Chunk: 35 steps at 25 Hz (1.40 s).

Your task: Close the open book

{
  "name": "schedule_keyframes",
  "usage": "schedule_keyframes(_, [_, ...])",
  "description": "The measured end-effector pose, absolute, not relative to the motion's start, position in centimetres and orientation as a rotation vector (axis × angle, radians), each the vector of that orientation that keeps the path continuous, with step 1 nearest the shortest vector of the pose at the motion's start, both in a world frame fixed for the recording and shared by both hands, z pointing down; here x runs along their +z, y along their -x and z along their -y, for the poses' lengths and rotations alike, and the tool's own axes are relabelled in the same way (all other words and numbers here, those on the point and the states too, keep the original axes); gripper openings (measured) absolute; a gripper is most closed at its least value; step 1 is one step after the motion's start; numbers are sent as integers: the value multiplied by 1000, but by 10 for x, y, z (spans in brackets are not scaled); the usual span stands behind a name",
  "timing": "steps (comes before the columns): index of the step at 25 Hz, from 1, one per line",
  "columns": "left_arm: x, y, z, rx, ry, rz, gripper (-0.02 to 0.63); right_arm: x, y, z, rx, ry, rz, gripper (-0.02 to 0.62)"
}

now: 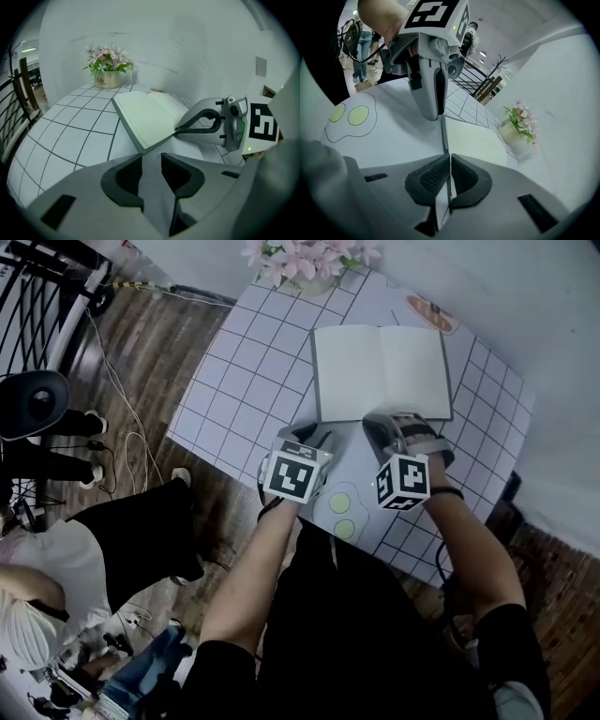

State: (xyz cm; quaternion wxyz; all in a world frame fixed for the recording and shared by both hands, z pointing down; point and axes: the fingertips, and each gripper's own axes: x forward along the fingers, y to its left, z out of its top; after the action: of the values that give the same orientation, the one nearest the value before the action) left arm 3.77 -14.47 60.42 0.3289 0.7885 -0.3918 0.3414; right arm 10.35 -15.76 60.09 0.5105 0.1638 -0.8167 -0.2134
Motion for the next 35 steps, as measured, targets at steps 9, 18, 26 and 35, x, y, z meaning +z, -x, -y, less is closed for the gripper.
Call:
schedule_keyframes(9, [607,-40,154,909,-2046,1037,129,592,-107,163,-499,-468,1998,5])
schedule_keyframes(18, [597,-43,166,816,-2082,1084,129,590,-99,164,-459,-496,2060,86])
schedule_keyframes(26, [590,-46,170,790,-2130,1074,129,602,-68,168,-452,-494,2083,158])
schedule_keyframes(35, [570,-46,176,734,-2189,1099,129,599,-59,173,-481,-547,2084,32])
